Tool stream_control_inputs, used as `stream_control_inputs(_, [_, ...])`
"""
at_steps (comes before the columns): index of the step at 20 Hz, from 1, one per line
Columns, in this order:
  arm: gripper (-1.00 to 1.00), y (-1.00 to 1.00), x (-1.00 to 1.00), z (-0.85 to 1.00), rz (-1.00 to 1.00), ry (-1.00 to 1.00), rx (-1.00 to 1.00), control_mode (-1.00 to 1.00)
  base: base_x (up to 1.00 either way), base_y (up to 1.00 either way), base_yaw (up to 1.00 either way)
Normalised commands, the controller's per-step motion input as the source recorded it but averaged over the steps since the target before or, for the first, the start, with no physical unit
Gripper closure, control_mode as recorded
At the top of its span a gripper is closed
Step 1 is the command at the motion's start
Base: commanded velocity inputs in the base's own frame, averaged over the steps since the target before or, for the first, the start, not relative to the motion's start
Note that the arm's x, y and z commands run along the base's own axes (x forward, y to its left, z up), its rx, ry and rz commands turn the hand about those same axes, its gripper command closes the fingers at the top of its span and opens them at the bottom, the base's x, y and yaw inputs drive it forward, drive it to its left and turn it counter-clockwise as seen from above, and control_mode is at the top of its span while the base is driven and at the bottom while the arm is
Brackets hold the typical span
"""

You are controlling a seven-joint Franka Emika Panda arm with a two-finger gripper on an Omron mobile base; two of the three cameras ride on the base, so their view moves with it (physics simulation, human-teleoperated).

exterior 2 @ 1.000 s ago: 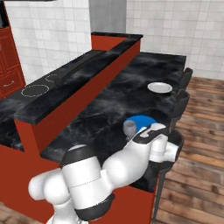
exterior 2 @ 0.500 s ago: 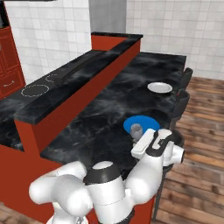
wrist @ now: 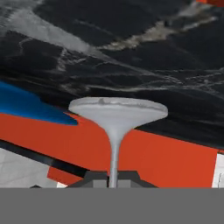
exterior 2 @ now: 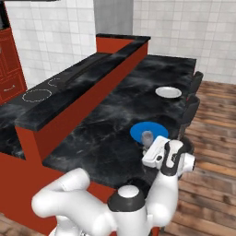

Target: Retrieve the wine glasses from the counter and place one next to each plate.

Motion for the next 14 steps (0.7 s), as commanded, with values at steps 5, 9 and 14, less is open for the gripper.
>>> stream_control_inputs(5, [1.0,0.0,0.45,-0.23,0.0,0.0,0.0,-1.0,0.0,0.0,0.0])
stream_control_inputs(9, [1.0,0.0,0.47,-0.27,0.0,0.0,0.0,-1.0,0.0,0.0,0.0])
stream_control_inputs(14, [1.0,0.0,0.29,-0.23,0.0,-0.03,0.0,-1.0,0.0,0.0,0.0])
